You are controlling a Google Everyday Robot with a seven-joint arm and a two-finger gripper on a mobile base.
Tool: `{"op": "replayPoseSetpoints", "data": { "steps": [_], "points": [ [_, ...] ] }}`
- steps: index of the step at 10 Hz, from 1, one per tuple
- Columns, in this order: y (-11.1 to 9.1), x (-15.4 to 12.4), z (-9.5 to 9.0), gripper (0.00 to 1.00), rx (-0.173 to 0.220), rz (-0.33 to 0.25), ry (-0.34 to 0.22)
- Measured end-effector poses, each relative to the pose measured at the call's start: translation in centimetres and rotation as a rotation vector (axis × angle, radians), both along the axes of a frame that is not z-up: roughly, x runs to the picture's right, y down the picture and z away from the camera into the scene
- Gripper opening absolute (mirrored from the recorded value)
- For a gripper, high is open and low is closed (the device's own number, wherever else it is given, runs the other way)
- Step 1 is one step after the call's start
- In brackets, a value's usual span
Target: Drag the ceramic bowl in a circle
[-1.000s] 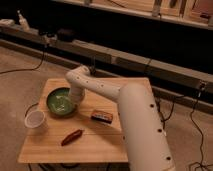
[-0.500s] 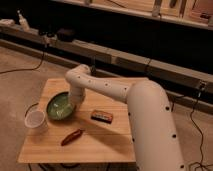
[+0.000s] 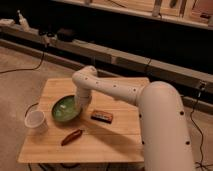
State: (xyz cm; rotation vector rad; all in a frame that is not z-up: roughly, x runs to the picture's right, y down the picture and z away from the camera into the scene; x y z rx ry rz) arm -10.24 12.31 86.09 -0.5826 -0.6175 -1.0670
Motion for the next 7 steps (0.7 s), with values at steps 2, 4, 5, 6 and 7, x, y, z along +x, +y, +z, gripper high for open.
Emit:
{"op": "replayPoseSetpoints", "data": {
  "steps": [2,4,5,6,7],
  "points": [
    [-0.6,2.9,-0.2,0.00,0.015,0.050,0.079],
    [-0.8,3.8,-0.3,0.00,0.021,0.068,0.104],
    [-0.8,3.6,-0.3,0.00,0.021,0.066,0.102],
    [-0.8,3.6,-0.3,0.00,0.022,0.066,0.101],
    [-0.8,3.6,-0.2,0.00,0.022,0.066,0.101]
  ]
}}
